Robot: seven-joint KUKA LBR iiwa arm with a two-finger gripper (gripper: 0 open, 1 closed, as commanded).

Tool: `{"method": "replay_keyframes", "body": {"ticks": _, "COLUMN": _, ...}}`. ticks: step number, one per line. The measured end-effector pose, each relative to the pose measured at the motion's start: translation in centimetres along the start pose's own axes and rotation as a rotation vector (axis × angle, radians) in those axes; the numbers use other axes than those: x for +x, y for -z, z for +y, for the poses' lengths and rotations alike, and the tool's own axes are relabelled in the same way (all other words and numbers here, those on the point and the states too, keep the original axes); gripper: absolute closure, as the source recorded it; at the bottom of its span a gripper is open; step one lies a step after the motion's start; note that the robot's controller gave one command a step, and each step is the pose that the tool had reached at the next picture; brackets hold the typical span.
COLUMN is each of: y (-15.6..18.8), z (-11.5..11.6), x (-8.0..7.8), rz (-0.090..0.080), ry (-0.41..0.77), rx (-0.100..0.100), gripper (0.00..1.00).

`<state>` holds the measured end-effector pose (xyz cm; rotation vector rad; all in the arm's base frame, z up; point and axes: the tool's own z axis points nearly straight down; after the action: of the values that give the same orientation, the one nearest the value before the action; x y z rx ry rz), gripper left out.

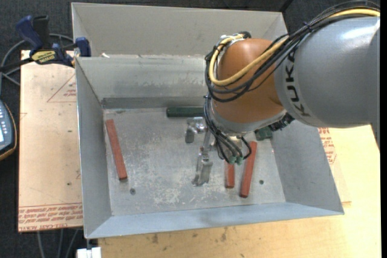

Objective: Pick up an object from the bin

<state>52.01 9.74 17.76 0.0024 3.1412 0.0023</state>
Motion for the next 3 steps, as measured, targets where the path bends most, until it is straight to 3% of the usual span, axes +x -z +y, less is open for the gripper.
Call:
{"method": "replay_keyframes", "body": {"ticks": 1, "y": -10.8, "z": -6.3, "x": -3.8, "rz": 0.004, "ry": -0.103, "rx": 0.003, "gripper": 0.0}}
{"method": "replay_keyframes", "body": {"ticks": 2, "y": -10.7, "z": -13.6, "x": -7.0, "rz": -0.004, "ry": 0.082, "rx": 0.003, "gripper": 0.0}}
{"method": "replay_keyframes", "body": {"ticks": 3, "y": -9.9, "z": -19.7, "x": -2.6, "rz": 0.001, "ry": 0.352, "rx": 0.001, "gripper": 0.0}}
